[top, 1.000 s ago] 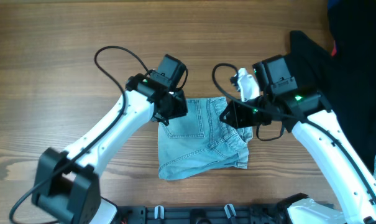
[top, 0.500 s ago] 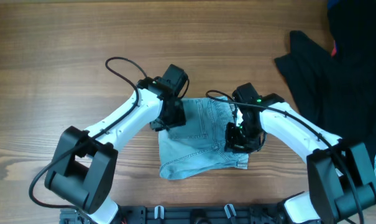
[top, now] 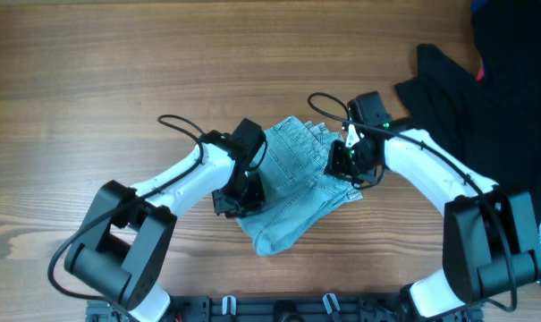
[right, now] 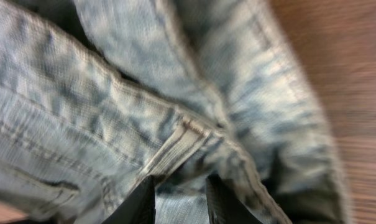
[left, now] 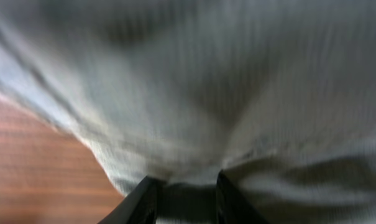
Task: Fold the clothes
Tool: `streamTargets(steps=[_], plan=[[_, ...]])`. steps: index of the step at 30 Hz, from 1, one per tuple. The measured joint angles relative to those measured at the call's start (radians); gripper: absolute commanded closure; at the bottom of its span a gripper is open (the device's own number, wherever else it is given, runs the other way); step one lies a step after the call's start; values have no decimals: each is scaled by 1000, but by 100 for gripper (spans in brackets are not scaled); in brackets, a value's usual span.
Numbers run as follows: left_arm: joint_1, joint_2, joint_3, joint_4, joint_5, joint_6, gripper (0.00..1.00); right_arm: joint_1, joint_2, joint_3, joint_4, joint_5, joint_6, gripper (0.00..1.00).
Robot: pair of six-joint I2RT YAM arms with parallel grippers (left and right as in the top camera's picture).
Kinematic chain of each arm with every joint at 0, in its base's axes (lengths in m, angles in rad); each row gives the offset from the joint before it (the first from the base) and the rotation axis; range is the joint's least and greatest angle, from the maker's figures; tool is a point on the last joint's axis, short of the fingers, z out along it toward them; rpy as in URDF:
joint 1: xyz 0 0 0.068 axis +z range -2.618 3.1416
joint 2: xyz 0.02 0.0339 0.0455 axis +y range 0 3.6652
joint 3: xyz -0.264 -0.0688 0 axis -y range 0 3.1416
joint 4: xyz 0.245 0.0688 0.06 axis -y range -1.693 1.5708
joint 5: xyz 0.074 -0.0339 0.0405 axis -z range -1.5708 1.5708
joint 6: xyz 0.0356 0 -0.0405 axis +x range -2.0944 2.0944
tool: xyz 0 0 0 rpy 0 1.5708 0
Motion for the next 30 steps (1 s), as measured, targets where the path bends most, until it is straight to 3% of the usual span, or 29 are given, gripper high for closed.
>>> streamTargets(steps=[2, 3, 5, 8, 10, 13, 15, 17, 19, 21, 22, 27, 30], plan=[[-14, -55, -6, -24, 17, -13, 67, -3, 2, 53, -56, 58, -31, 75], [-16, -108, -8, -29, 15, -17, 51, -5, 2, 95, -101, 80, -46, 75], [-14, -269, -11, -7, -36, -35, 39, -7, -10, 174, -167, 102, -64, 74], [29, -432, -9, 121, -197, -37, 41, -7, -78, 199, -262, 97, -65, 73], [99, -449, -9, 235, -277, 0, 42, -7, -115, 203, -343, 88, -65, 71], [220, -337, -7, 324, -304, 40, 43, 10, -116, 171, -359, 64, -64, 71], [283, -213, -7, 349, -259, 52, 43, 40, -116, 125, -341, 58, -57, 65], [304, -107, -7, 362, -201, 68, 45, 65, -116, 64, -294, 51, -39, 65], [304, -23, -7, 352, -128, 79, 56, 81, -115, -4, -233, 45, -14, 65], [299, 20, -7, 271, -70, 89, 72, 83, -109, -75, -154, 44, 16, 65], [292, 25, -4, 212, -34, 104, 90, 83, -104, -142, -64, 44, 39, 65], [278, 29, -18, -85, 7, 131, 91, 90, -103, -179, 108, 126, 68, 59], [277, 30, -42, -136, 17, 134, 82, 79, -103, -185, 241, 226, 34, 59]])
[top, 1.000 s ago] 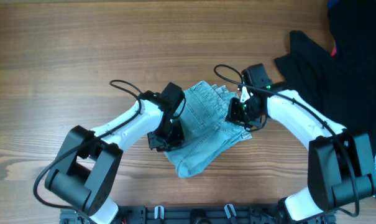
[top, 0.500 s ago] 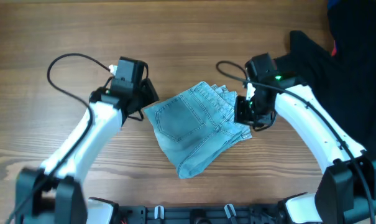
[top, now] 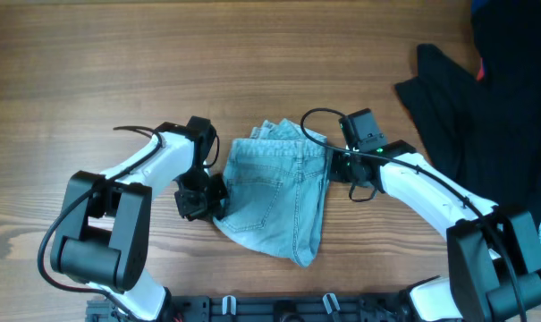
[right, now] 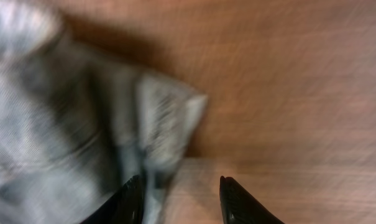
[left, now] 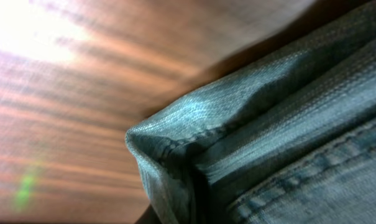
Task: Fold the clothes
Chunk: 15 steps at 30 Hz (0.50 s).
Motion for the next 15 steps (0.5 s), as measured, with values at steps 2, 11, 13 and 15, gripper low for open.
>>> streamTargets(steps=[2, 11, 13, 15], plan=[[0, 0, -13, -12, -6, 5, 61, -10, 0, 0, 6, 37, -24, 59], [16, -272, 2, 175, -12, 15, 0, -10, 0, 0, -17, 70, -43, 59], [23, -324, 18, 370, -21, 58, 0, -10, 0, 0, -21, 69, -46, 59], [23, -306, 23, 455, -25, 103, 0, -10, 0, 0, -22, 69, -46, 59]])
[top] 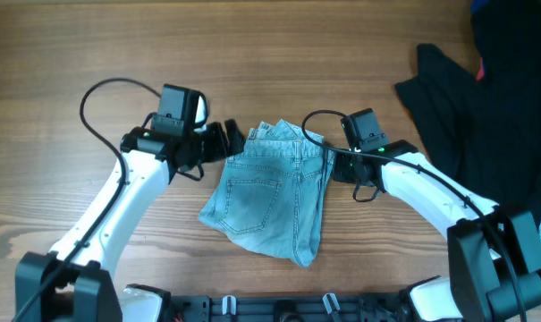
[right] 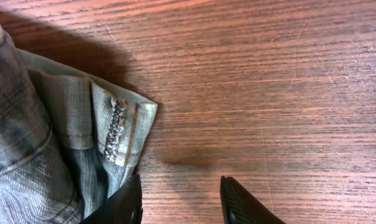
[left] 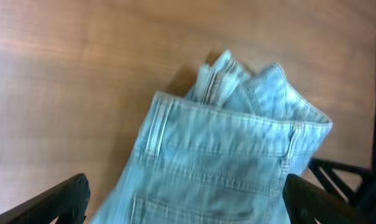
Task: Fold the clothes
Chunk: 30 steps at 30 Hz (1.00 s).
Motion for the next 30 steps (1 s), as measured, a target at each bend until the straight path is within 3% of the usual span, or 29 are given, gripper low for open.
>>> streamTargets(steps=[6, 11, 14, 17, 18, 20, 21, 23, 30], plan=[[1, 290, 0, 135, 115, 118, 0, 0, 0, 0, -13, -1, 0, 58], [-37, 340, 16, 160, 333, 198, 4, 0, 0, 0, -19, -3, 0, 58], [-105, 356, 16, 154, 388, 249, 24, -2, 0, 0, -24, -2, 0, 58], [-121, 370, 13, 148, 393, 283, 34, -3, 0, 0, -25, 1, 0, 58], [-120, 372, 13, 148, 394, 287, 41, -3, 0, 0, -25, 1, 0, 58], [-120, 373, 13, 147, 416, 307, 58, -3, 0, 0, -26, 1, 0, 58], [-120, 373, 12, 146, 431, 316, 80, -3, 0, 0, -26, 1, 0, 58], [-120, 373, 10, 147, 454, 331, 96, -3, 0, 0, -26, 0, 0, 58], [-98, 373, 9, 143, 443, 326, 96, -3, 0, 0, -49, 0, -8, 58]])
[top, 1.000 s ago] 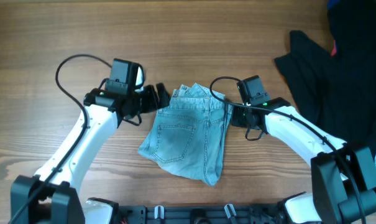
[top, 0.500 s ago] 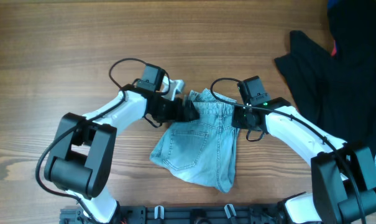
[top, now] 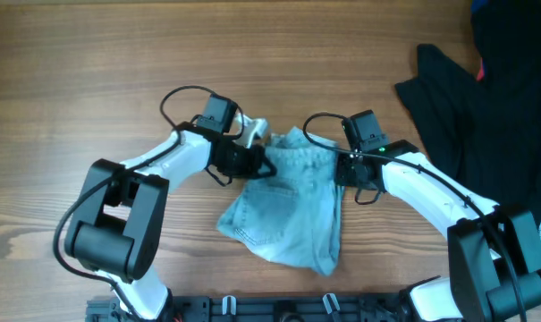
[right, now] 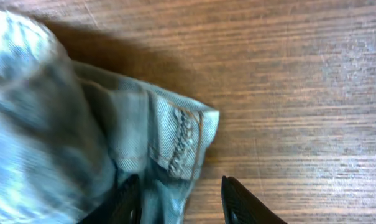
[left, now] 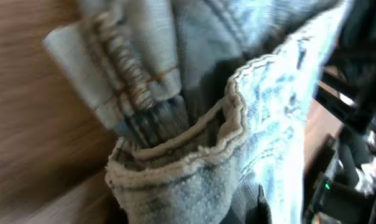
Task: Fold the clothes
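Light-blue denim shorts [top: 288, 210] lie rumpled at the table's middle, waistband toward the far side. My left gripper [top: 255, 163] is at the waistband's upper-left corner. In the left wrist view the folded waistband [left: 194, 162] fills the frame and covers the jaws, with only one dark finger [left: 253, 202] peeking out, so it appears shut on the fabric. My right gripper [right: 183, 202] stands open at the shorts' right edge [top: 346, 172]. A belt-loop corner [right: 181, 140] lies just ahead of its left finger, and bare wood is under the right one.
A black garment [top: 485, 98] sprawls over the table's right side, close behind my right arm. A blue cloth shows at the right edge. Brown wooden table [top: 73, 72] surrounds the shorts on the left and far side.
My left gripper was open above the table, left of the waistband; now it is down on the waistband's upper-left corner with denim in it. The shorts have bunched and shifted slightly right. The right gripper stays put.
Both grippers were buried in the crumpled shorts. Then the shorts lay spread flat, my left gripper at their left edge and my right one open at the right waist corner. My left gripper then stood open at the upper left, and now grips the waistband.
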Tool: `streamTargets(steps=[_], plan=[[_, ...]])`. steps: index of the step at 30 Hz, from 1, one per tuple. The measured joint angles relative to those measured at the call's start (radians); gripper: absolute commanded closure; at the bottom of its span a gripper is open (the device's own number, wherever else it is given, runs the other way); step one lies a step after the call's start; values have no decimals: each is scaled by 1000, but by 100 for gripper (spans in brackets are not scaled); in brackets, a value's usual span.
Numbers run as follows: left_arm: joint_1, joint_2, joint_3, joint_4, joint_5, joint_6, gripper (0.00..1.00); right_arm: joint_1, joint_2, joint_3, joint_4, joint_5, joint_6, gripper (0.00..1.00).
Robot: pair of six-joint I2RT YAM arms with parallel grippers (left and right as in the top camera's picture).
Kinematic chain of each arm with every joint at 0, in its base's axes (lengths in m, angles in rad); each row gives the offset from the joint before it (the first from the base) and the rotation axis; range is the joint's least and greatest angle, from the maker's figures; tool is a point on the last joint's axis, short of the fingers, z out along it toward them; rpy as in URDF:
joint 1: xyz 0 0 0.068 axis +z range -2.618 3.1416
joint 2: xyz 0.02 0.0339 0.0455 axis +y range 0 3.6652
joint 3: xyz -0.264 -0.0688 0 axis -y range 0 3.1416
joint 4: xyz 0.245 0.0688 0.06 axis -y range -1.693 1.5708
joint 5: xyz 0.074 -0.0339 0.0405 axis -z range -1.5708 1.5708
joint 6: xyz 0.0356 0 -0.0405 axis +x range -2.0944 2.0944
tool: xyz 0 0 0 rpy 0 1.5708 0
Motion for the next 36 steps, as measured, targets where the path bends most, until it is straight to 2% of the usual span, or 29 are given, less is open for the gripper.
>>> streamTargets(steps=[2, 5, 8, 10, 11, 13, 16, 20, 23, 26, 31, 36], plan=[[82, 0, -1, -1, -52, -23, 96, 0, 0, 0, -13, 0, -16, 58], [288, -5, 3, 15, -149, -38, 96, 0, 0, 0, -26, 0, -30, 58], [505, -9, 37, 102, -320, -40, 96, 0, 0, 0, -34, 0, -31, 58], [595, -9, 70, 124, -394, -40, 94, 0, 0, 0, -43, 0, -34, 58], [635, -9, 100, 128, -426, -39, 88, 0, 0, 0, -45, 0, -34, 58], [686, -9, 164, 129, -480, -32, 1, 0, 0, 0, -49, 0, -38, 58], [729, -9, 288, 98, -528, -25, 0, 0, 0, 0, -60, 0, -38, 58], [738, -10, 456, -98, -534, -25, 0, 0, 0, 0, -72, 0, -38, 58], [711, -10, 500, -182, -490, -37, 0, 0, 0, 0, -72, 0, -38, 59], [590, -10, 501, -196, -386, -51, 0, 0, 0, 0, -73, 0, -38, 59], [372, -8, 502, -117, -342, -57, 0, 0, 0, 0, -88, 0, -39, 59], [295, 89, 509, -138, -346, -61, 0, 0, 0, 0, -103, 0, -41, 59]])
